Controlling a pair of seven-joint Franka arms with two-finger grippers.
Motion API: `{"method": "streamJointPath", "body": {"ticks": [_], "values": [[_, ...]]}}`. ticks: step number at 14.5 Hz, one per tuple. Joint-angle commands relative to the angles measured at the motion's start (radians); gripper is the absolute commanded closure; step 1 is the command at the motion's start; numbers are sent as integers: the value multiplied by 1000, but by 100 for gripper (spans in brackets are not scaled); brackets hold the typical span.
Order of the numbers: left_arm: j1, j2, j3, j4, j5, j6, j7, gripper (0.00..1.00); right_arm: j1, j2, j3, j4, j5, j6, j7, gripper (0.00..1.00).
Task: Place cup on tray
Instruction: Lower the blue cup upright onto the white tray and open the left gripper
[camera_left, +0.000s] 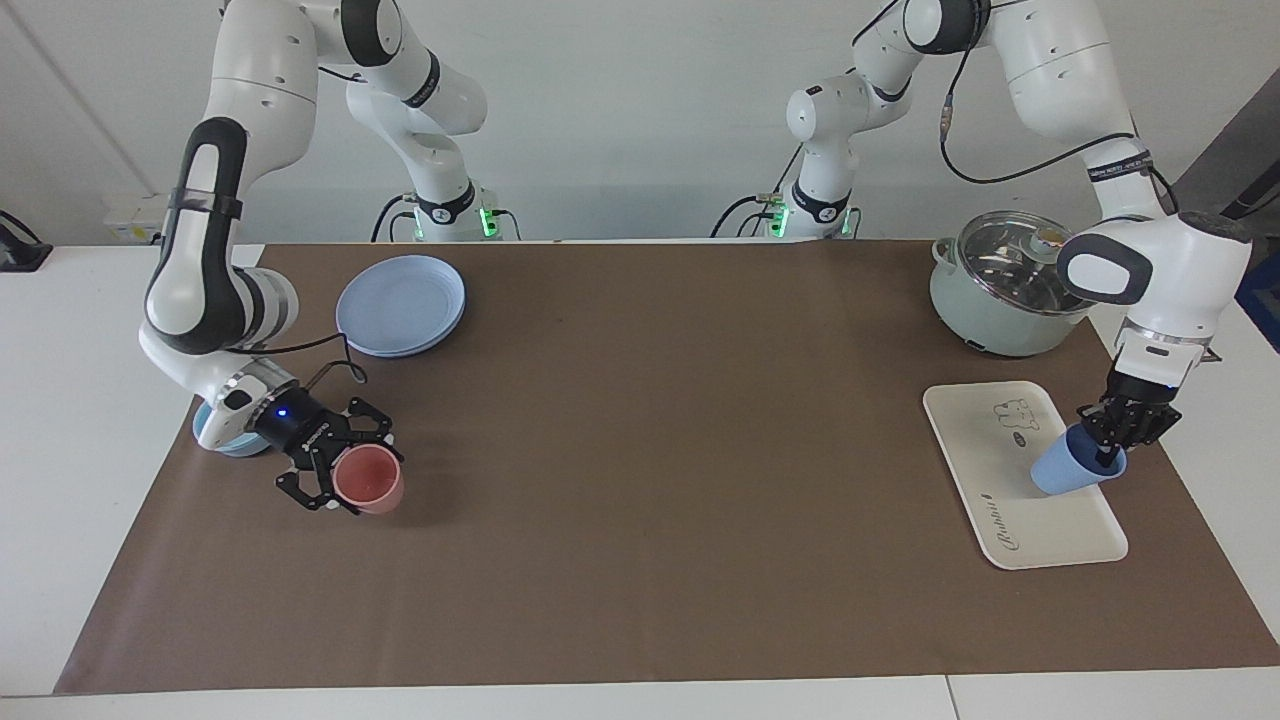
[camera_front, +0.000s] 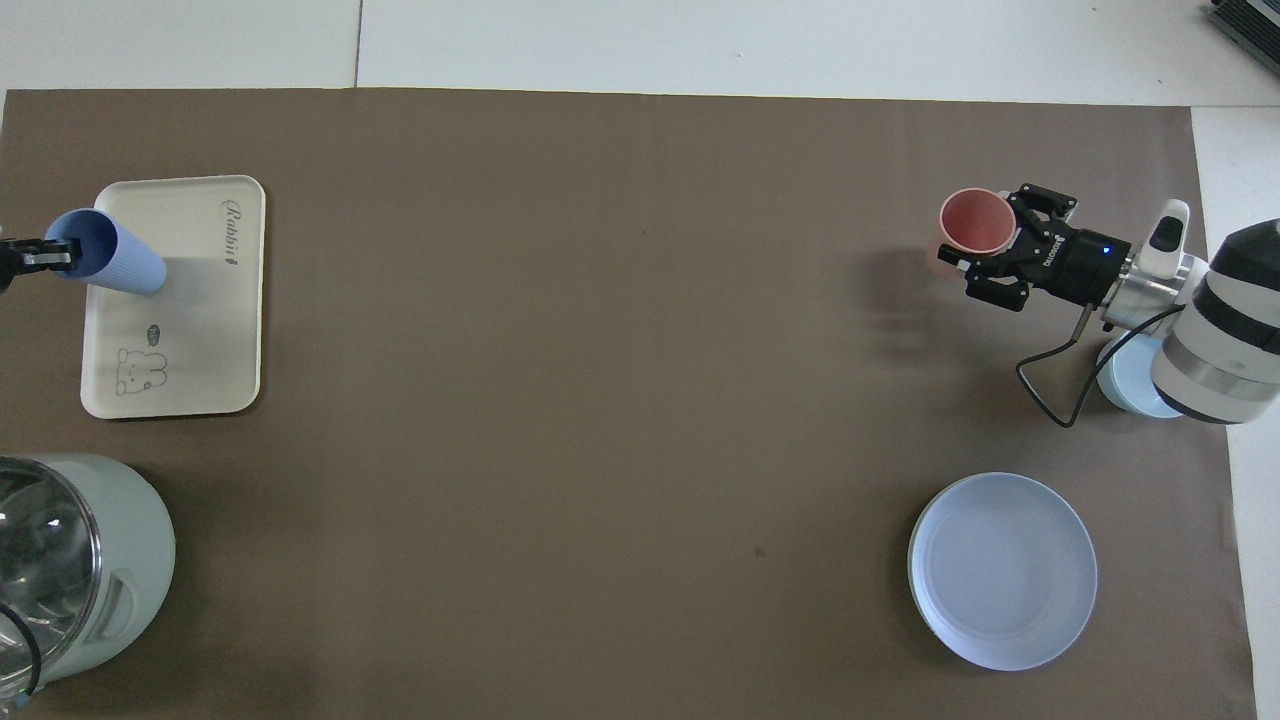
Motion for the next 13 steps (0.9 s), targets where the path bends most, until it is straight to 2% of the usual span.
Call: {"method": "streamJointPath", "body": {"ticks": [1, 2, 4, 7, 10, 12, 13], "values": [[8, -3, -9, 5, 23, 13, 5, 21, -32, 30, 14, 22, 49, -62, -54, 100], [8, -2, -9, 9, 23, 15, 8, 0, -32, 31, 13, 19, 51, -64, -59, 100], [2, 0, -7, 55, 26, -32, 5, 0, -44, 54, 14, 19, 80, -73, -92, 100], [-20, 17, -4, 246, 59, -305, -18, 0, -47, 80, 14, 22, 100, -101, -131, 100], [-82, 18, -6, 380, 254, -538, -167, 0, -47, 94, 14, 19, 108, -102, -168, 100], [-155, 1, -6, 410, 277, -658, -320, 0, -50, 108, 14, 21, 112, -102, -197, 100], [-181, -9, -10, 411, 279, -713, -377, 0, -48, 109, 14, 21, 112, -101, -215, 86]]}}
